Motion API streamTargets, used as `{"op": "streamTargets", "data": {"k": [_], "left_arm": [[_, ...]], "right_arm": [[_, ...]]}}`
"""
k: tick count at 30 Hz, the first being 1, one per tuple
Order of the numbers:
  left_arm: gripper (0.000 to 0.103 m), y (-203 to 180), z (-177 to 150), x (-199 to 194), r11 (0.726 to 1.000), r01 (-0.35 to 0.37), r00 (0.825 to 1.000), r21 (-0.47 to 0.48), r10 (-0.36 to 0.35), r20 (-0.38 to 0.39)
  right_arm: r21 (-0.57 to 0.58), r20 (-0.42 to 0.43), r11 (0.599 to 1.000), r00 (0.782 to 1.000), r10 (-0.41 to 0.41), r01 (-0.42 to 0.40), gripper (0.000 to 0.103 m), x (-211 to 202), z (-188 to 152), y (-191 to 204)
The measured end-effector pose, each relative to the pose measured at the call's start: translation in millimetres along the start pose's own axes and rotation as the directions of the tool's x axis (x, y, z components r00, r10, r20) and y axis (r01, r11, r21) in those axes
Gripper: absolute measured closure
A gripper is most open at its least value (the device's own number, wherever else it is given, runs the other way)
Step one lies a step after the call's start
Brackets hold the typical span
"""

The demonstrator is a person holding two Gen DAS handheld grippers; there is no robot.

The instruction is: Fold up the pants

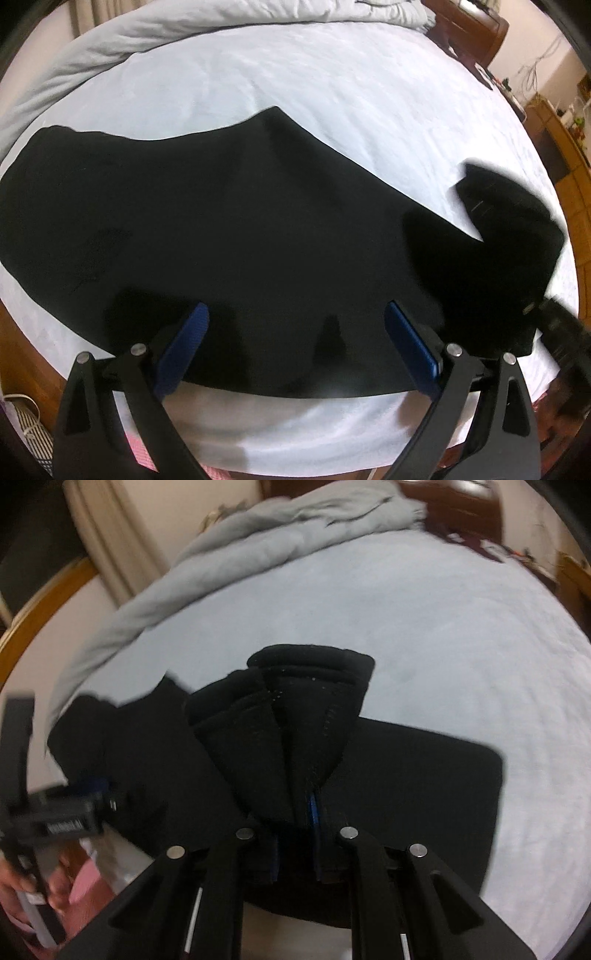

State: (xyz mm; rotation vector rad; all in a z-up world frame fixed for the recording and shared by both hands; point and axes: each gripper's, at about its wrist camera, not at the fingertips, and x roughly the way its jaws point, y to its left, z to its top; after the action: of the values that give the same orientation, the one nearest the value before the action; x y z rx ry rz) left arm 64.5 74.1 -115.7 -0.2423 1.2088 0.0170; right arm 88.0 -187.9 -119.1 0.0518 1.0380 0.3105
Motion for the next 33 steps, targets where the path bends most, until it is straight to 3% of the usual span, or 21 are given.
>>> {"op": "streamTargets", "data": {"k": [3,6,10,12,15,17,22,25,28,30,32,33], "left_arm": [[0.008,-7,-6,-9,0.999,0.025,1.0,-0.036,-0.025,-0.001],[0.008,-9,-6,-5,0.997,0.06,0.998,-0.058,-0.062,-0.025],[0.008,-11,-8,4,0.981,0.164,0.981,-0.104,-0.173,-0.083],[0.008,-12,-12,8,0.971,0.202,0.972,-0.127,-0.215,-0.097],[0.008,-17,-16,12,0.96,0.235,0.961,-0.153,-0.253,-0.113],[0.008,-24,-18,17,0.956,0.245,0.956,-0.162,-0.266,-0.122],[0.008,-58,-8,39,0.971,0.207,0.962,-0.116,-0.224,-0.158],[0.008,-79,-9,49,0.988,0.149,0.973,-0.051,-0.155,-0.172],[0.01,-101,-12,53,0.988,0.155,0.972,0.006,-0.152,-0.179],[0.038,-114,-15,52,0.981,0.195,0.965,0.023,-0.187,-0.181],[0.064,-127,-18,55,0.986,0.147,0.975,0.076,-0.132,-0.176],[0.07,-129,-18,55,0.986,0.145,0.977,0.082,-0.13,-0.168]], "right_arm": [[-0.039,-0.044,0.999,0.999,0.002,-0.003,0.085,19,-9,20],[-0.056,-0.06,0.998,0.998,0.023,-0.026,0.064,32,-11,25],[-0.015,-0.071,0.985,0.982,0.173,-0.175,0.033,35,-8,21],[0.004,-0.079,0.968,0.965,0.249,-0.249,0.029,30,-14,20],[0.089,-0.041,0.91,0.911,0.41,-0.405,0.029,18,-18,8],[0.124,-0.015,0.895,0.901,0.434,-0.429,0.029,9,-20,-4],[0.154,0.041,0.935,0.947,0.317,-0.32,0.028,-18,-20,-38],[0.157,0.054,0.948,0.961,0.273,-0.278,0.028,-30,-21,-52],[0.153,0.059,0.961,0.973,0.225,-0.231,0.028,-36,-22,-59],[0.164,0.06,0.965,0.978,0.199,-0.206,0.028,-37,-23,-63],[0.175,0.065,0.966,0.981,0.183,-0.192,0.028,-39,-26,-70],[0.181,0.067,0.965,0.981,0.181,-0.19,0.028,-40,-26,-73]]}}
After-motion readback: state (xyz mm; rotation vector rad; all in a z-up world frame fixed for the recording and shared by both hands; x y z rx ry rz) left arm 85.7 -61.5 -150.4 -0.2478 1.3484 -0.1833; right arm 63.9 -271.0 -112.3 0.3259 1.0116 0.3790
